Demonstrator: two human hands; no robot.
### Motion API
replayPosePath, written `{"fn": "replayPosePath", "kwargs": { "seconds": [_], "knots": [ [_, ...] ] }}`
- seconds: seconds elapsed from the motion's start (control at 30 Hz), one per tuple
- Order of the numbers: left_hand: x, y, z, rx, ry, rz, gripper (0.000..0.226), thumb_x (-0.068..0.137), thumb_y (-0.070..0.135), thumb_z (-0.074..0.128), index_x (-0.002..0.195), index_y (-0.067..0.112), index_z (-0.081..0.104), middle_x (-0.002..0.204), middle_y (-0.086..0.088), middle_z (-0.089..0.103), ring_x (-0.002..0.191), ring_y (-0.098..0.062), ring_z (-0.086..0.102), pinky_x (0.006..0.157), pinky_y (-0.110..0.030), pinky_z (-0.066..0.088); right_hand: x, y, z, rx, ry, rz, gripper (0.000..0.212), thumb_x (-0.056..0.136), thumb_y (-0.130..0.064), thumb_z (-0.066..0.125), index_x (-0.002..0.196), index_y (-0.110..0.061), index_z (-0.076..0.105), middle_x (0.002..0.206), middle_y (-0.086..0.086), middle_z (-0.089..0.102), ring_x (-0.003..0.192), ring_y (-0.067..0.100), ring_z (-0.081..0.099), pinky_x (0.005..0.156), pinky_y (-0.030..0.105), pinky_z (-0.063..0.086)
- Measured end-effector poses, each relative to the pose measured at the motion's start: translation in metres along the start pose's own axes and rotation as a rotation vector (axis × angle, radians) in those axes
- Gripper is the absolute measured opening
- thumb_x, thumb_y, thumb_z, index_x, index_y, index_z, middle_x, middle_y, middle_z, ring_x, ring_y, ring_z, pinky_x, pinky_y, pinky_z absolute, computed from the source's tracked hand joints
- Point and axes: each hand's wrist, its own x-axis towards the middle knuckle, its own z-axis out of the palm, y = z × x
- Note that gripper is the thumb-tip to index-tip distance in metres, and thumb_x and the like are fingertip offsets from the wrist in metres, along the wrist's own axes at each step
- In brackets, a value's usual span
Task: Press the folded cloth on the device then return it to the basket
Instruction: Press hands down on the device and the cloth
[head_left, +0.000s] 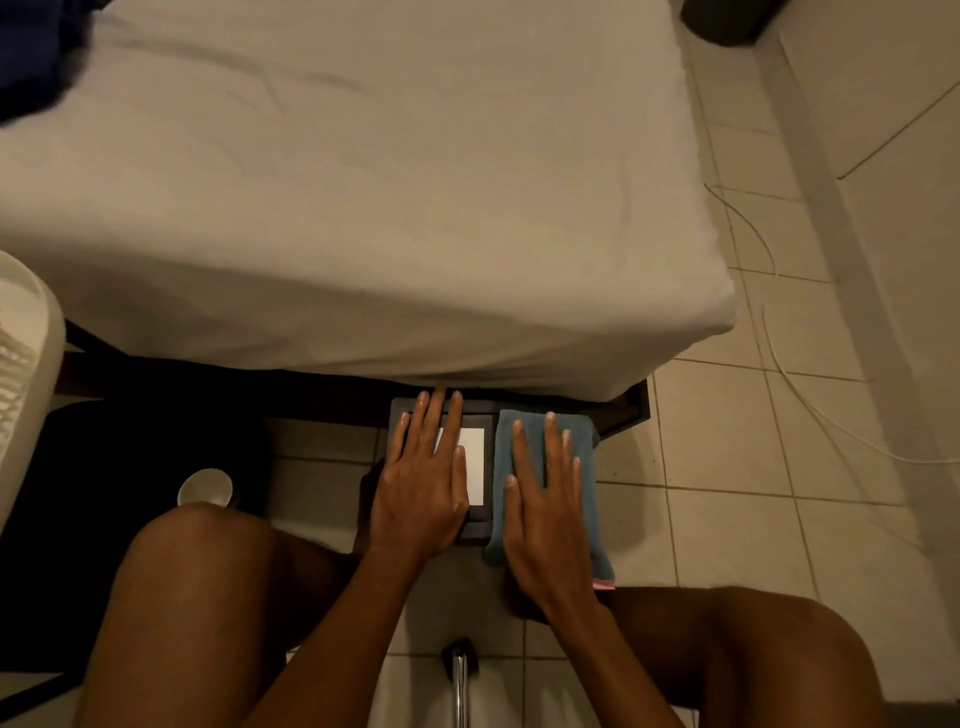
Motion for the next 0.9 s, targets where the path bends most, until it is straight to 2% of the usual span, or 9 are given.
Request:
{"fn": "replayPosePath", "kwargs": {
  "seconds": [0.1,0.23,0.43,0.6,0.77,0.9],
  "knots": [
    [-0.001,0.000,0.001,0.000,0.008,0.000,0.059,0.103,0.034,0.018,0.159,0.019,0.008,0.167,-0.003,0.006,0.155,-0.015,-0.001,0.125,-0.038,0.011,-0.009,-0.004,0.005,-0.047,-0.020,0.008,0.059,0.104,-0.040,0.020,0.159,-0.025,0.008,0.168,0.004,-0.001,0.154,0.023,-0.005,0.124,0.048,0.004],
    [-0.001,-0.001,0.000,0.034,0.009,0.011,0.059,0.103,0.034,0.019,0.159,0.019,0.006,0.167,-0.003,0.005,0.155,-0.016,-0.001,0.125,-0.036,0.007,0.029,-0.003,-0.001,-0.059,-0.037,0.014,0.058,0.106,-0.037,0.020,0.159,-0.027,0.000,0.167,0.000,-0.011,0.152,0.016,-0.017,0.125,0.044,-0.002],
    [0.000,0.001,-0.002,0.031,-0.002,0.009,0.059,0.103,0.035,0.017,0.159,0.018,0.006,0.167,-0.004,0.005,0.154,-0.016,-0.002,0.125,-0.036,0.006,-0.006,-0.009,0.001,-0.058,-0.065,-0.011,0.058,0.104,-0.042,0.019,0.159,-0.030,0.002,0.167,-0.001,-0.009,0.153,0.018,-0.012,0.124,0.041,-0.006],
    [0.000,0.002,-0.002,0.054,0.015,0.013,0.059,0.103,0.033,0.019,0.159,0.017,0.008,0.167,-0.004,0.007,0.155,-0.016,0.000,0.125,-0.034,0.004,0.032,-0.002,-0.010,-0.056,-0.044,-0.041,0.058,0.107,-0.034,0.030,0.159,-0.034,0.003,0.167,-0.004,-0.009,0.153,0.014,-0.014,0.125,0.041,-0.004],
    [0.000,0.002,-0.003,0.038,0.009,0.008,0.059,0.103,0.033,0.019,0.159,0.018,0.007,0.167,-0.003,0.005,0.155,-0.015,-0.001,0.125,-0.035,0.005,-0.005,-0.004,-0.008,-0.064,-0.081,0.013,0.058,0.105,-0.042,0.018,0.158,-0.035,-0.003,0.166,-0.002,-0.016,0.152,0.016,-0.017,0.124,0.040,-0.007],
    [-0.001,0.002,-0.001,0.052,0.005,0.006,0.060,0.103,0.034,0.020,0.159,0.019,0.004,0.167,-0.003,0.003,0.154,-0.015,-0.003,0.125,-0.034,0.002,0.034,0.011,-0.016,-0.107,-0.076,0.037,0.057,0.104,-0.045,0.017,0.157,-0.040,-0.006,0.166,-0.002,-0.016,0.152,0.014,-0.018,0.124,0.042,-0.007]
  ]
}}
